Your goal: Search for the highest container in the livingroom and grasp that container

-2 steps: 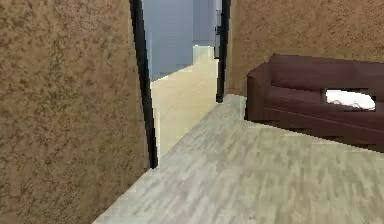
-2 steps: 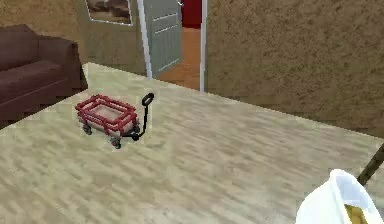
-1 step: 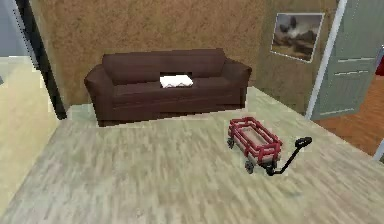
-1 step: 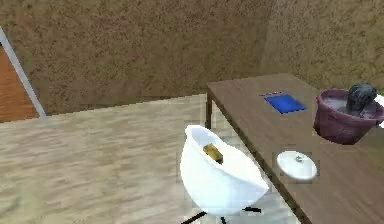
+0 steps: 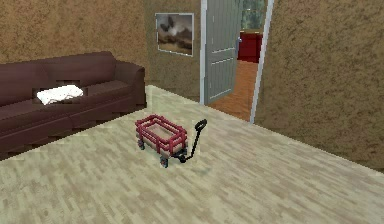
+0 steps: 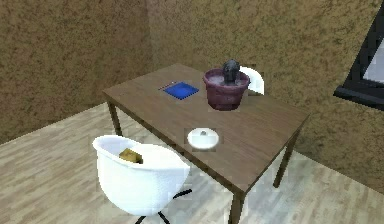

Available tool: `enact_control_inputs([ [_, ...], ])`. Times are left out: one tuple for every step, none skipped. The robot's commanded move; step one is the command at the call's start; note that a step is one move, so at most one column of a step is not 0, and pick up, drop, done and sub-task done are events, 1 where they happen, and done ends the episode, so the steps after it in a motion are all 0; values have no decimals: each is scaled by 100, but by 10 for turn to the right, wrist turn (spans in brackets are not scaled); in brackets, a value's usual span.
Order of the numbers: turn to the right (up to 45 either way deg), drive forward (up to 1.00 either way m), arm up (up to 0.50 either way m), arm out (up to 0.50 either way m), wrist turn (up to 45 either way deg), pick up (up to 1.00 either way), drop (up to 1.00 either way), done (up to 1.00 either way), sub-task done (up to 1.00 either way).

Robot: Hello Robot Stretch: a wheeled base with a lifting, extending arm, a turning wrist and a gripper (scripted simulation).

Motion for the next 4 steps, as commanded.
enact_control_inputs([
  [0,0,50,0,0,0,0,0,0],
  [0,0,34,0,0,0,0,0,0],
  [0,0,0,40,0,0,0,0,0],
  [0,0,0,0,450,0,0,0,0],
])
